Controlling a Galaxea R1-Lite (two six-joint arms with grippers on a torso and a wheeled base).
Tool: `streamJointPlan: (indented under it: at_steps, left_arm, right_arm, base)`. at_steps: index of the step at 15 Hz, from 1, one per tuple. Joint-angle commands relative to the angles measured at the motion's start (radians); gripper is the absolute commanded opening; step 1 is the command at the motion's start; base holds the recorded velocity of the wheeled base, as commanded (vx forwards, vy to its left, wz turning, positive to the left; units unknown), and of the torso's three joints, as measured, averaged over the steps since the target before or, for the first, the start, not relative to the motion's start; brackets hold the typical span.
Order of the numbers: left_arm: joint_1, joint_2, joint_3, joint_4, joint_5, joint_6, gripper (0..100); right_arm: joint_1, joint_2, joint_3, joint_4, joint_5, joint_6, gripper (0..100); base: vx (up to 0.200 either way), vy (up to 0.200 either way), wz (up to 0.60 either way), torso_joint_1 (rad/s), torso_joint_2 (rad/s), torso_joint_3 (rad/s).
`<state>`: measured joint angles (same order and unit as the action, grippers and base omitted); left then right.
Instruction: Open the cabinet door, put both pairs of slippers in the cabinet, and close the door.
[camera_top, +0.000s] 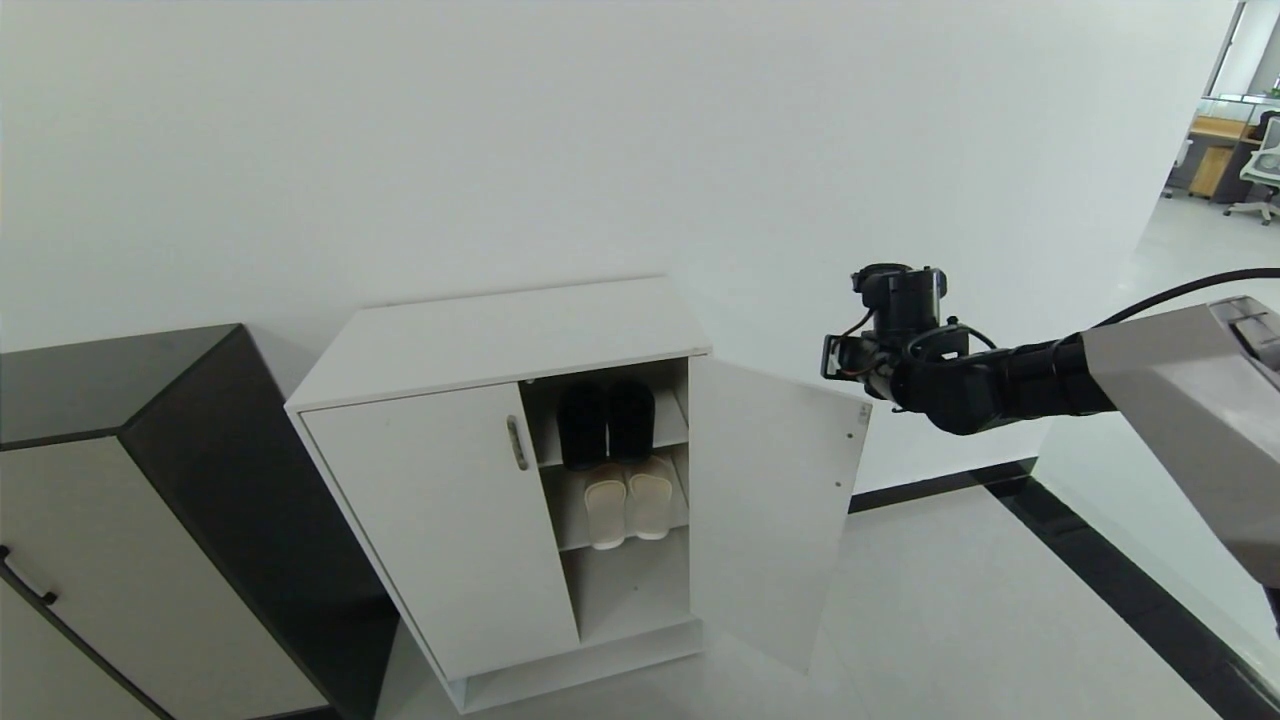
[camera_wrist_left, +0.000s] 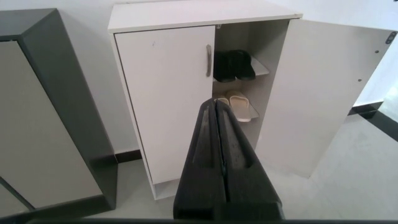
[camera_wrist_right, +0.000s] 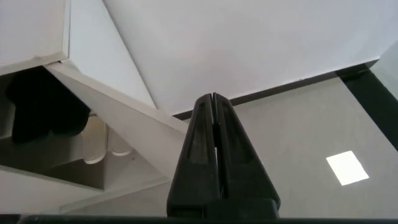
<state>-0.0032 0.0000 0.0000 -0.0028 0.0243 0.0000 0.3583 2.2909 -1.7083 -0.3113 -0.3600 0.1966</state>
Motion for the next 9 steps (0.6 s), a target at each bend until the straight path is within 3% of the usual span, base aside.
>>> streamJointPlan:
  at_steps: [1,9]
  left_arm:
    - [0.000,0.000,0.000,0.000,0.000,0.000,0]
    - [0.000,0.002,0.000,0.000,0.002,0.000,0]
  right_arm:
    - [-0.010,0.044,-0.040,0.015,0.000,0.000,0]
    - [-0.015,0.078,-0.051,0.064,0.003,0.014,0]
  base:
    - [0.000,0.000,0.00,0.000,0.00,0.000]
    - [0.000,0.000,0.00,0.000,0.00,0.000]
